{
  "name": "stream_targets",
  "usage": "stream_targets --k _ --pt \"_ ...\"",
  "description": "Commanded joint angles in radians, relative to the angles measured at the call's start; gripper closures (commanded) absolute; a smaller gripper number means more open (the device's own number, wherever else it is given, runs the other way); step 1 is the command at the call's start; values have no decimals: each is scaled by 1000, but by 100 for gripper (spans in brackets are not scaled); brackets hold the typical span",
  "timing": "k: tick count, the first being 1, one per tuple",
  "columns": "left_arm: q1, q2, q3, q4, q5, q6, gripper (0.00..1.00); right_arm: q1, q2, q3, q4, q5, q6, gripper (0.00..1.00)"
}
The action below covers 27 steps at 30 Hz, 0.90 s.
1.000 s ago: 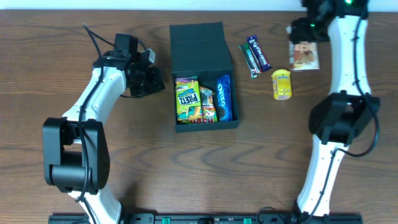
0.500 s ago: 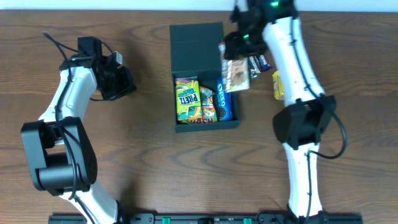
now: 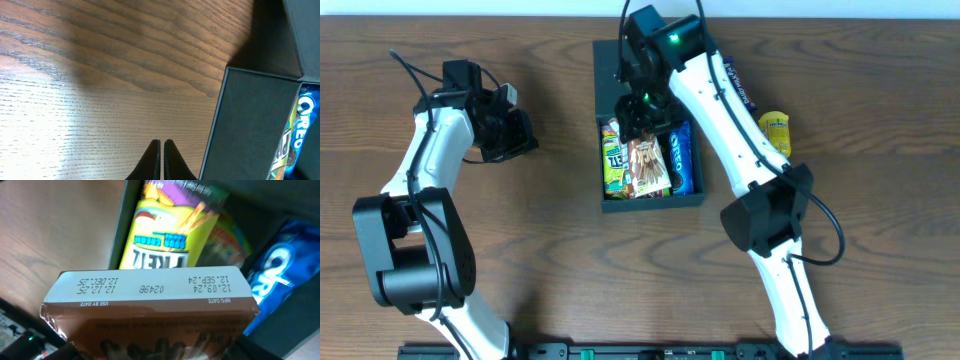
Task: Pack container
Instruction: 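Carry the chocolate stick box with the right gripper into the box, then push the chocolate stick box down into the box with the right gripper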
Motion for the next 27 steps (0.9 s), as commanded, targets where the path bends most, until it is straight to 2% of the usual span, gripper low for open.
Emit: stream_targets --k 1,10,11,13,15,16,17,20,24,25,27 --pt "3 -11 -9 -6 0 21 94 16 -4 19 -17 -13 52 40" --pt "3 -11 -9 -11 1 21 94 59 2 18 32 -12 152 39" --pt "3 -11 -9 -11 1 20 94 63 5 18 36 -11 158 37" --pt "3 -11 -9 -14 1 20 94 69 11 18 39 -8 161 22" --pt "3 -11 -9 -16 1 20 94 71 17 18 39 0 164 14" --pt "3 -11 -9 -16 1 20 94 71 19 18 42 2 165 5" --pt "3 -11 -9 -16 1 20 94 71 19 18 50 4 164 1" --pt "3 -11 -9 -16 1 21 94 63 19 18 69 8 164 2" --pt "3 -11 -9 -18 1 21 94 33 19 18 71 8 159 23" --pt "3 -11 -9 -19 1 21 94 18 19 18 71 10 146 44" --pt "3 -11 -9 -19 1 21 94 -9 19 18 69 43 145 80"
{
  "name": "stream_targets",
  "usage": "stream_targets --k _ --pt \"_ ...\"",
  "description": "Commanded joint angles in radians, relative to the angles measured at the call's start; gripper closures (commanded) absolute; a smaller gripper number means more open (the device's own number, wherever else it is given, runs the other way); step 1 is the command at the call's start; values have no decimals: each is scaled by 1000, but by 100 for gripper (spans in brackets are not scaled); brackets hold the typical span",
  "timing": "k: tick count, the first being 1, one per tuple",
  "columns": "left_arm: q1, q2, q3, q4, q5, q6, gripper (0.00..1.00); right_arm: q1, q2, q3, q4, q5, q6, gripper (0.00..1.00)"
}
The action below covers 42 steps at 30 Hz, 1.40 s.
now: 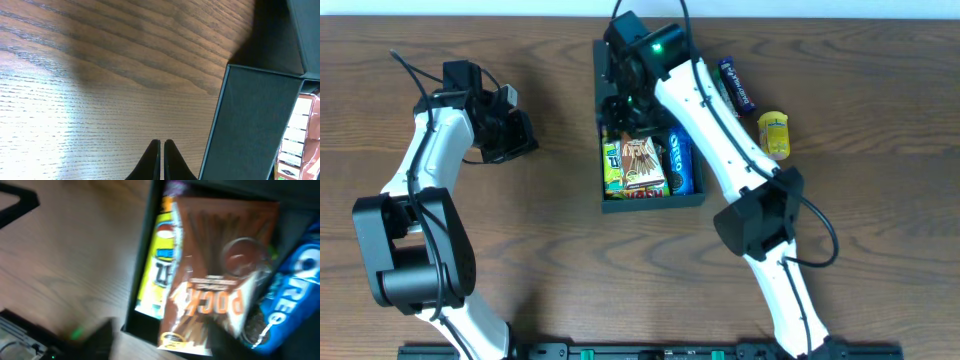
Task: Pack container
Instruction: 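Push the chocolate stick box down into the box with the right gripper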
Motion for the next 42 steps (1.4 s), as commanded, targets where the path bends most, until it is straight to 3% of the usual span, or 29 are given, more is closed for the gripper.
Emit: stream_targets --k 1,9,30,42 --pt "3 -11 -9 -8 0 18 94 -60 15 18 -3 58 -5 95" --pt "-3 -11 -9 -13 4 13 94 -151 39 18 -26 121 -25 99" --pt "-248 56 -9 145 82 -111 94 -122 119 18 -65 154 -76 99" --pt "-258 99 -9 179 146 -134 94 -117 119 -48 -53 121 -85 99"
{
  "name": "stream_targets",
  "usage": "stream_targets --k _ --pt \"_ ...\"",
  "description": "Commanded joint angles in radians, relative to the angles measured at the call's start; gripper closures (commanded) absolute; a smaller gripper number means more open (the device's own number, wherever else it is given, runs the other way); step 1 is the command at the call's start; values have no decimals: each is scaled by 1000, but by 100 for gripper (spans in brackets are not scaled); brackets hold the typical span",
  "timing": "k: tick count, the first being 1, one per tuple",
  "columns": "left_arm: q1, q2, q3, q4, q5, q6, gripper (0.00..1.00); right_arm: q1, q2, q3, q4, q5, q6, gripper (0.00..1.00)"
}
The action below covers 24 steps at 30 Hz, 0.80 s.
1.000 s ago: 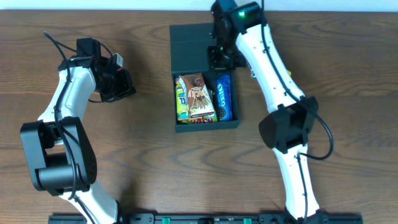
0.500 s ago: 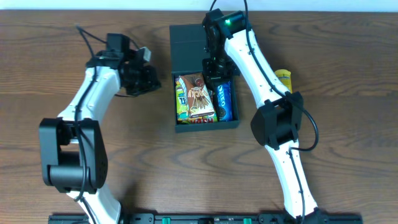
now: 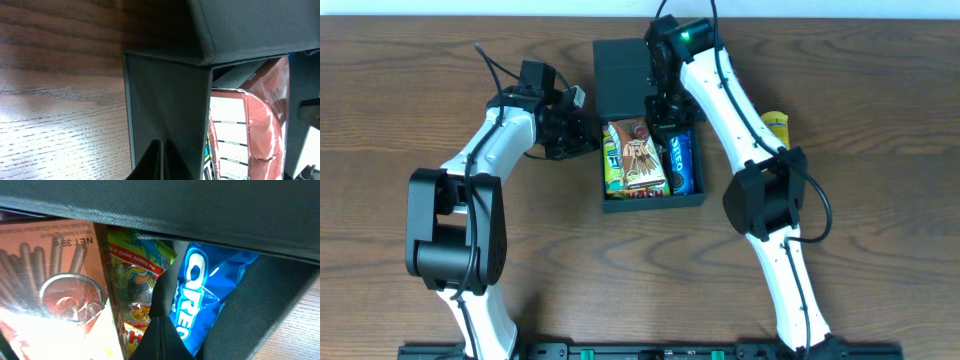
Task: Pack container
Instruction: 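Push the chocolate stick box down into the box with the right gripper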
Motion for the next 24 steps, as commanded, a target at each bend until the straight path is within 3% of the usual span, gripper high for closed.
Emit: stream_targets --k 1,24 --pt "-2 4 -9 8 33 -12 94 13 -3 -39 11 -31 -26 99" --pt "-2 4 -9 18 33 -12 94 90 -3 -58 -12 -144 -106 99"
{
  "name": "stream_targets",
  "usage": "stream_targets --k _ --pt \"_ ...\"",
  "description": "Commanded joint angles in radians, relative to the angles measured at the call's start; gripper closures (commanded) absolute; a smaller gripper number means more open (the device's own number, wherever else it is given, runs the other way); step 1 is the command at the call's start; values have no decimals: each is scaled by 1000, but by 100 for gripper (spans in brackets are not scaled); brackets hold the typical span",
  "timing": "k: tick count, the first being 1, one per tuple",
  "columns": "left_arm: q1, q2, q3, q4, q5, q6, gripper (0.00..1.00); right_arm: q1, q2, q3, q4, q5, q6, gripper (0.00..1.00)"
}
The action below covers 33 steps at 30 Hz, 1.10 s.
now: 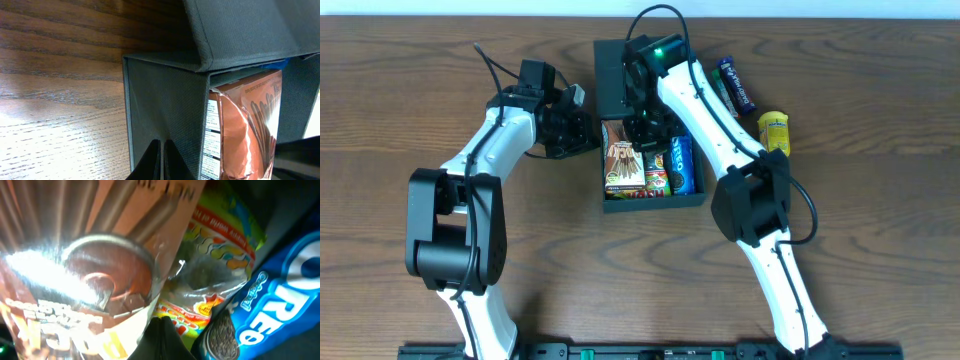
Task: Pack container
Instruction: 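Push the chocolate stick box down into the box with the right gripper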
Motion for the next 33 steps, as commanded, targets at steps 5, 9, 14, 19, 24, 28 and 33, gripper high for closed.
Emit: stream_targets --k 5,9,14,19,24,28,33 --pt "-2 4 -9 3 30 -1 94 -6 -27 21 -4 78 -29 99" --pt "-2 4 -9 3 30 0 94 -29 -57 64 4 120 -29 99" --pt "-2 4 -9 3 29 -1 94 -61 -99 97 66 28 -48 99" --pt "-2 4 -9 4 30 -1 94 -60 -96 96 132 -267 -164 99" --pt "-2 4 -9 7 30 -1 94 -49 -71 95 149 -284 -193 99" --pt "-2 4 -9 14 30 -1 95 -46 -47 87 150 -360 -232 99" --pt "1 4 -9 15 29 -1 94 -47 -31 76 158 -360 -239 99"
